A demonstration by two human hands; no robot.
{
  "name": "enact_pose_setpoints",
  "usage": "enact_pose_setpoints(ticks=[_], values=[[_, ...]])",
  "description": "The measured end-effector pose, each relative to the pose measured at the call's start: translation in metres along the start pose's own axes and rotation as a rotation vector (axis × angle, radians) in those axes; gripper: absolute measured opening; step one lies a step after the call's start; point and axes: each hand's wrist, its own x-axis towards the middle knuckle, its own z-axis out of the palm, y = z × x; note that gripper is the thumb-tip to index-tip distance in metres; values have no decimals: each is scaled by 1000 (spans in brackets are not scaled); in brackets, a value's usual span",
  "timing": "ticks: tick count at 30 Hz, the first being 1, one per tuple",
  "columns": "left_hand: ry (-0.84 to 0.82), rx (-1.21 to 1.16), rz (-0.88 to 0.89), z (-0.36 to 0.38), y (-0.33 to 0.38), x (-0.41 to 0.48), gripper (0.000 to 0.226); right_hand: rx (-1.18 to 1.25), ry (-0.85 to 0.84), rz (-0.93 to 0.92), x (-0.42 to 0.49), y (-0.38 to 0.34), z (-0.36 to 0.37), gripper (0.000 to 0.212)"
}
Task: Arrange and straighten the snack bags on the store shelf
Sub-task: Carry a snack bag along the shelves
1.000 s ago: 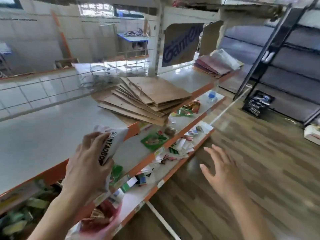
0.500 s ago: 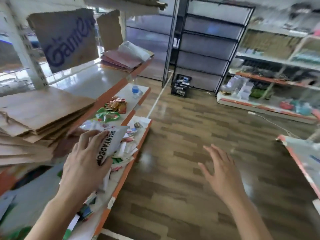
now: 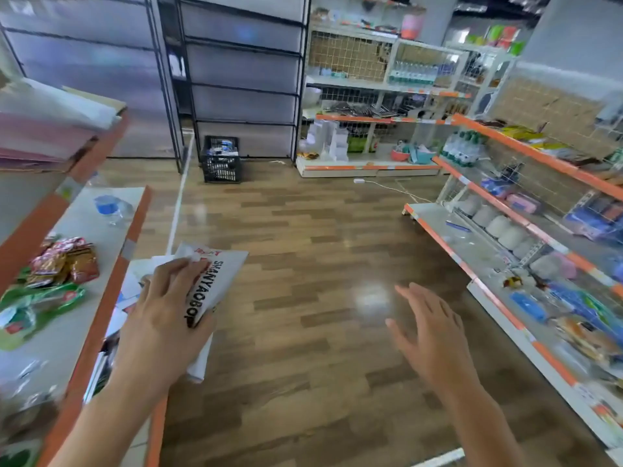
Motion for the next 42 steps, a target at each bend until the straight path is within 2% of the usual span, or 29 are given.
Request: enact_pose_setpoints(ticks=[3, 11, 20, 29, 37, 42], values=[[-26, -42, 54, 17, 8, 28, 65, -6, -21, 105, 4, 10, -2, 48], [-82, -97, 152, 73, 25, 99, 66, -23, -35, 223, 43, 39, 12, 51], [-135, -153, 174, 144, 66, 212, 64, -5, 12, 276, 144, 91, 36, 50], [-133, -172, 269, 212, 105, 306, 65, -37, 2, 295, 236, 146, 49, 51], [-194, -157, 388, 282, 146, 402, 65, -78, 23, 412, 311, 192, 70, 50], [-250, -227, 464, 331, 185, 483, 65, -129, 55, 509, 368, 221, 74, 49]])
